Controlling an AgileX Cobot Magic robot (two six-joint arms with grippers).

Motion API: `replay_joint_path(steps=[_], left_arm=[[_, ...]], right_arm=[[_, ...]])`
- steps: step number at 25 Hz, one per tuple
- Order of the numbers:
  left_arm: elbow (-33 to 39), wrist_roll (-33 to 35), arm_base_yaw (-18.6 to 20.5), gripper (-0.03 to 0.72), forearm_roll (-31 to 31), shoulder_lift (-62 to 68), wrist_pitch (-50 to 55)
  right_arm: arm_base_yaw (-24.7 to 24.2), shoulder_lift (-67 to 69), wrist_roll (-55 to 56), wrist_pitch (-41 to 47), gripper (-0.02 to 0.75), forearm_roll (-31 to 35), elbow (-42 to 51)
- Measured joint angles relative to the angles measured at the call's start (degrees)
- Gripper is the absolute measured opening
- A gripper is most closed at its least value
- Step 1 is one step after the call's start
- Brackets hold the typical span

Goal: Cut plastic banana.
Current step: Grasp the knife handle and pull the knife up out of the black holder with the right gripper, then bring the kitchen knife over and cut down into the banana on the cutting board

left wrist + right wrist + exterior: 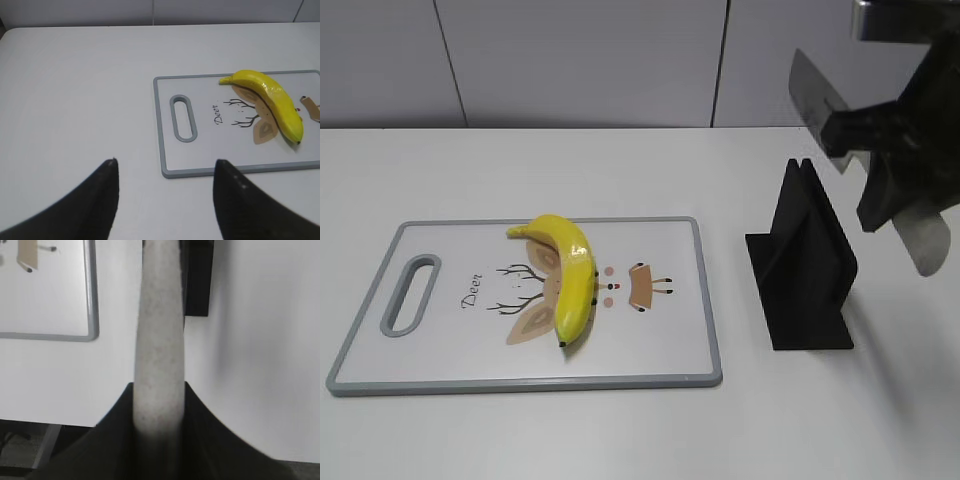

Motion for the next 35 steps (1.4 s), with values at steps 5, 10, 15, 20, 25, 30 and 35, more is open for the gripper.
replay_joint_path(steps=[5,10,15,20,25,30,35], left_arm=[[0.00,0.00,0.00,0.572,0.00,0.28,-0.01],[-1.53,2.39,0.00,0.572,-1.13,6.73,-2.47],[-5.05,6.58,0.00,0.572,-3.91,17.30,-10.88],[-9.84,12.97,-0.52,0.572,-7.72,29.12,-15.63],[-18.29,20.19,-2.55,0.572,-9.48,41.70,-16.81],[-27.34,26.50,-5.06,0.572,-9.67,54.37,-16.40],[-35.97,35.61,-12.83,0.572,-9.61,66.06,-14.24]], right_arm=[[0.00,-0.12,-3.23,0.22,0.158,-0.18,-5.81],[0.00,1.96,-14.96,2.27,0.158,-1.61,-12.19],[0.00,6.88,-27.65,2.96,0.158,-2.10,-16.87],[0.00,11.45,-38.46,2.96,0.158,-2.35,-20.33],[0.00,14.41,-51.07,2.20,0.158,-2.24,-23.31],[0.00,16.69,-65.30,-1.30,0.158,1.42,-23.78],[0.00,18.67,-79.37,-1.67,0.158,2.87,-23.78]])
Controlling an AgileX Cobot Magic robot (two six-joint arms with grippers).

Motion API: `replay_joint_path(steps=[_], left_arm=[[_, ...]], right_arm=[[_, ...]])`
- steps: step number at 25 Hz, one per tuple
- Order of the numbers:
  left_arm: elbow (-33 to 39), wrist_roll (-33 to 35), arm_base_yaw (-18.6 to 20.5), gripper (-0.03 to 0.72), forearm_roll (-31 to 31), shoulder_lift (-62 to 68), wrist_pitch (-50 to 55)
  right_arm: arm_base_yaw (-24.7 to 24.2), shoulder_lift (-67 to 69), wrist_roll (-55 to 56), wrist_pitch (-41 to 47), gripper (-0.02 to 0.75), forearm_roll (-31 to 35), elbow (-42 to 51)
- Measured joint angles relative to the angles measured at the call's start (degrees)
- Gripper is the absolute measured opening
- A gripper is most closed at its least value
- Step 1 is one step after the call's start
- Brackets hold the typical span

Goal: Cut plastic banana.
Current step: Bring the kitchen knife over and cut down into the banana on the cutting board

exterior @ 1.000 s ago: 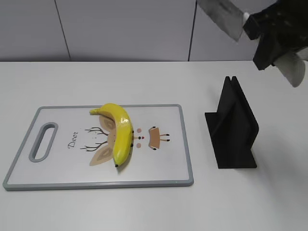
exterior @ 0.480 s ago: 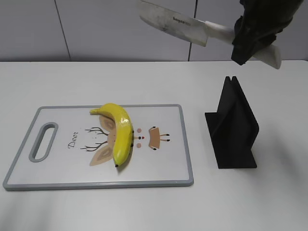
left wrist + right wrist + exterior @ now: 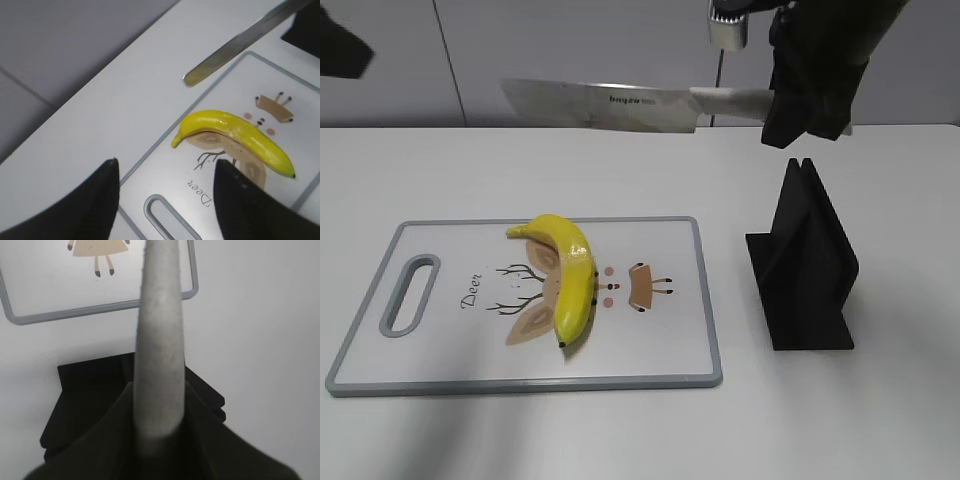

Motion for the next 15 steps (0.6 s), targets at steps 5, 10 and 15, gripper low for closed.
replay_joint_path(steps=[5,10,15], left_arm=[[-4.05,14.63,-8.01,0.572,0.05,9.54,2.01],[-4.13,23.94,-10.40,0.572,0.82,17.07,2.71],[-4.13,24.95,-10.47,0.572,2.62,22.28,-1.51]], right_arm=[[0.00,2.61,-11.56,-1.34,0.158,3.16,-0.43],[0.00,5.79,-17.89,-3.23,0.158,6.79,-0.66],[0.00,8.31,-18.76,-4.01,0.158,7.31,-1.06]])
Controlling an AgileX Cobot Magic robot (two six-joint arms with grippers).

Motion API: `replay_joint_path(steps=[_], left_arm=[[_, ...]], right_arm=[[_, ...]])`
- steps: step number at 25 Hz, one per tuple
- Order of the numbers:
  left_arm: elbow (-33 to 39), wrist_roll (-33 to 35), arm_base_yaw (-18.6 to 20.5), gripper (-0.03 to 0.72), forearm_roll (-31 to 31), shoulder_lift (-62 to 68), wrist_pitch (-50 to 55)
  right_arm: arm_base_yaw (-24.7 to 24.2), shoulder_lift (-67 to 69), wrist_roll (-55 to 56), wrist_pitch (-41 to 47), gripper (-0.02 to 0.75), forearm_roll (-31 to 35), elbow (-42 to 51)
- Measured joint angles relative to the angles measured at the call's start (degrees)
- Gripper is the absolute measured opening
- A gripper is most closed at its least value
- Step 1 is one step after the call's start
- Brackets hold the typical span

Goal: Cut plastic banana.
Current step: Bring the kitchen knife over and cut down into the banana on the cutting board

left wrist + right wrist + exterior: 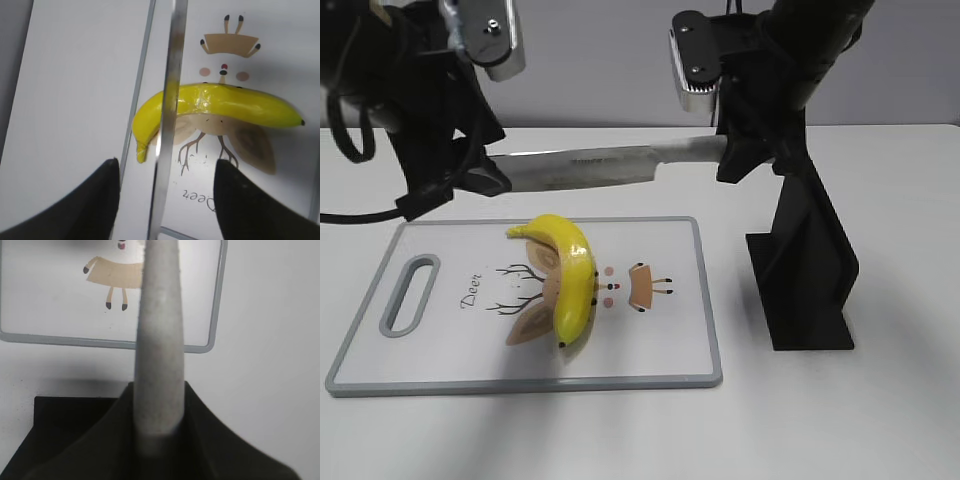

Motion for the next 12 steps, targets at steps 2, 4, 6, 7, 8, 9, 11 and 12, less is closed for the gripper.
replay_joint_path(steps=[2,4,6,7,8,9,11,12], left_arm=[[0.00,0.10,0.00,0.572,0.20,1.61,-1.35],[0.00,0.10,0.00,0.561,0.32,2.99,-1.98],[0.00,0.12,0.00,0.528,0.40,4.20,-2.75],[0.00,0.12,0.00,0.499,0.40,4.54,-3.17],[0.00,0.12,0.00,0.461,0.40,4.73,-3.57],[0.00,0.12,0.00,0.424,0.40,4.86,-3.88],[0.00,0.12,0.00,0.307,0.40,4.86,-4.45],[0.00,0.12,0.00,0.230,0.40,4.86,-4.56]], right_arm=[[0.00,0.50,0.00,-0.57,0.158,0.60,-0.36],[0.00,0.92,-0.04,-0.85,0.158,0.89,-0.46],[0.00,1.54,-0.04,-0.91,0.158,1.27,-0.66],[0.00,1.86,-0.04,-0.95,0.158,1.44,-0.63],[0.00,2.13,-0.06,-0.95,0.158,1.68,-0.63],[0.00,2.53,-0.06,-1.02,0.158,1.96,-0.63],[0.00,3.03,-0.18,-1.75,0.158,2.10,-0.63],[0.00,3.14,-0.18,-2.13,0.158,2.15,-0.63]])
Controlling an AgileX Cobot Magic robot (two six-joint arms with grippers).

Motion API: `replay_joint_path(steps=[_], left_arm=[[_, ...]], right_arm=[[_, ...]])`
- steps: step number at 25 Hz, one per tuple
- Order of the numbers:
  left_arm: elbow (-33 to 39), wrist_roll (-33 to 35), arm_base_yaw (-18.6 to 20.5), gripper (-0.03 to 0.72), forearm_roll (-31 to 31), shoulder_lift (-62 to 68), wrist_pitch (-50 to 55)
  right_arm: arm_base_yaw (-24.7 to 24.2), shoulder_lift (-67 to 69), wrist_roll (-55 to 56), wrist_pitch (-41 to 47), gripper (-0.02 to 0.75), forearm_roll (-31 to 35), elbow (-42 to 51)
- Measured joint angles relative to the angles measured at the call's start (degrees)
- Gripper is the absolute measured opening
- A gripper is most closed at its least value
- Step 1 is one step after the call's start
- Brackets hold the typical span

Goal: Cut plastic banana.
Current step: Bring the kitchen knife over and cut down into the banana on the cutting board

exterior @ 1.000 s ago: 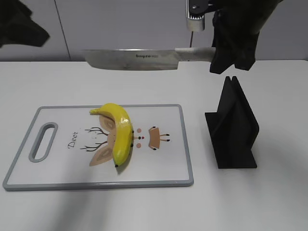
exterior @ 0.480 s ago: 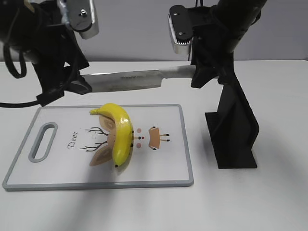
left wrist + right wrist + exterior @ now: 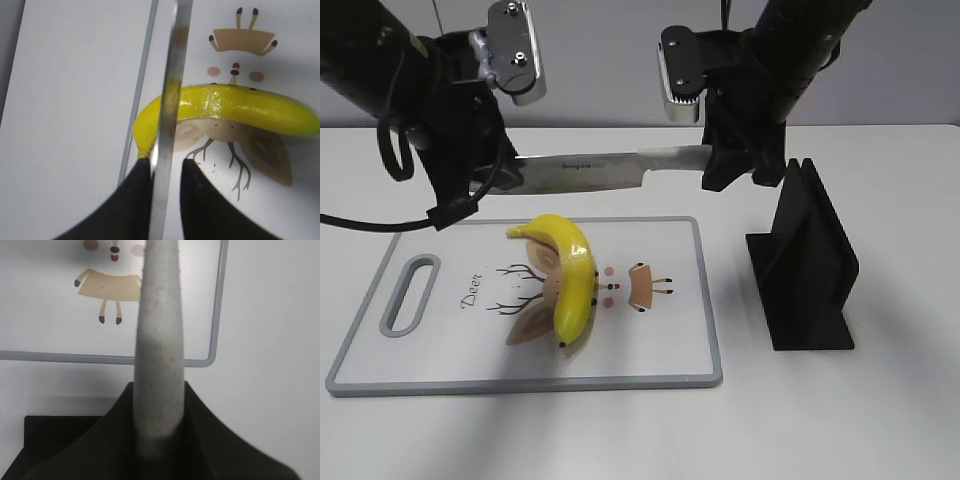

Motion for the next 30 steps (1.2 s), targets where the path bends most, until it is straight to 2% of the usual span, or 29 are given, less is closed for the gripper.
replay_joint_path(steps=[2,3,5,13,18,21,30], left_arm=[[-0.05,0.04,0.06,0.090,0.12,0.43,-0.23],[-0.11,0.04,0.12,0.049,0.17,0.80,-0.24],[-0.11,0.18,0.17,0.021,0.17,1.92,-0.24],[-0.11,0.18,0.17,0.010,-0.01,5.67,-1.77],[0.21,0.31,0.39,0.008,-1.33,10.25,-2.84],[1.64,0.58,0.44,0.011,-2.46,15.34,-7.59],[1.46,1.31,0.38,0.012,-4.67,15.87,-10.09]], right_arm=[[0.00,0.09,-0.26,-0.51,0.158,0.06,0.00],[0.00,0.14,-0.40,-0.51,0.158,0.06,0.00],[0.00,0.20,-0.82,-0.87,0.158,-0.05,0.00],[0.00,1.57,-1.08,-1.24,0.159,-0.07,0.00],[-0.06,7.09,-1.02,-1.60,0.159,0.41,-0.04],[-0.17,12.36,-0.96,-2.98,0.160,-0.07,-0.17],[-0.57,14.79,0.01,-4.00,0.166,-1.33,-0.71]])
